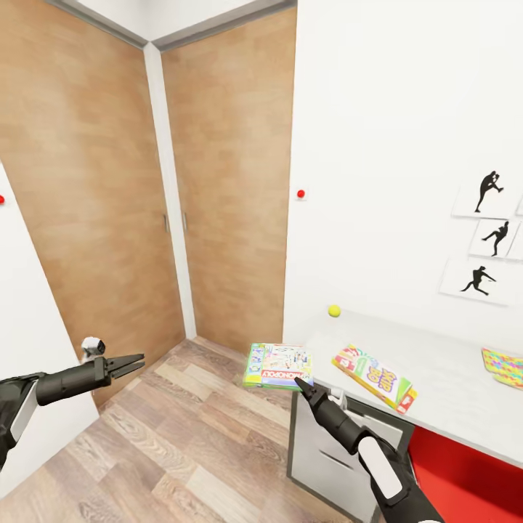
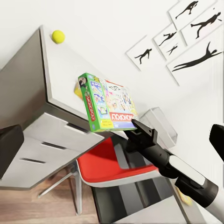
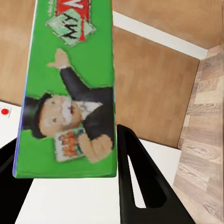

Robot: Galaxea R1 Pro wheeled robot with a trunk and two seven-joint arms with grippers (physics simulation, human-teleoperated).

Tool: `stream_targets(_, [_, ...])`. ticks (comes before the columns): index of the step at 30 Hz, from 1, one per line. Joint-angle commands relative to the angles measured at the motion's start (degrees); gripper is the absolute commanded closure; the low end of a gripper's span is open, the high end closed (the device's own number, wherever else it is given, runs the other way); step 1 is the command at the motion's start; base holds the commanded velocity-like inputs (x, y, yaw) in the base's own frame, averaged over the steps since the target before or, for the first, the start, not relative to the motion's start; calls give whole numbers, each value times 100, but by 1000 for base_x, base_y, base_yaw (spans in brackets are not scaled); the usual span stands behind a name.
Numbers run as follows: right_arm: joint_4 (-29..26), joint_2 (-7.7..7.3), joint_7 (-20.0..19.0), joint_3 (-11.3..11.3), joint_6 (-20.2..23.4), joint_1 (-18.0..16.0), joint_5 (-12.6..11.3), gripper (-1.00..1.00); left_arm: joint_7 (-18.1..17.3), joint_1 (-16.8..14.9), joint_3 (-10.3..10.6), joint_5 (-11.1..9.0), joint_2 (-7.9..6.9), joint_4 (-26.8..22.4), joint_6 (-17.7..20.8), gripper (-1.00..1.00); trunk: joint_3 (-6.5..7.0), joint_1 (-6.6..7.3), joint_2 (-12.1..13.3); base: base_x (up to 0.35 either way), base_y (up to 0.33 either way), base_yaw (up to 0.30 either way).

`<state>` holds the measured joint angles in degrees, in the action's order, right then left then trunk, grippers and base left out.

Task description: Put all the toys in the child's room - the three board games (two on the bed and one on the table), the two jigsaw puzzles on the table, and the tennis ball on the table - inside the toy box on the table in the child's room.

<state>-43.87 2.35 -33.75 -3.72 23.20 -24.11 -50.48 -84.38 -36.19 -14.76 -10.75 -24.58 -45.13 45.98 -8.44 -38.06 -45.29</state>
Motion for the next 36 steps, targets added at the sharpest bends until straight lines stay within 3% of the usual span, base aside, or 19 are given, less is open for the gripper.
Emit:
stream_targets(1, [1, 9, -9, -23, 53, -6, -49, 100, -19, -2, 0, -6, -3, -2, 60, -100, -9, -1, -7, 2, -1, -281])
stream_targets(24, [1, 20, -9, -14, 53, -6, -40, 100, -20, -2, 0, -6, -3, -3, 60, -100, -9, -1, -7, 0, 0, -281])
stream_targets(36, [-12, 20, -9, -14, 47, -5, -40, 100, -18, -2, 0, -6, -3, 0, 73, -100, 206, 262, 474, 0, 0, -281])
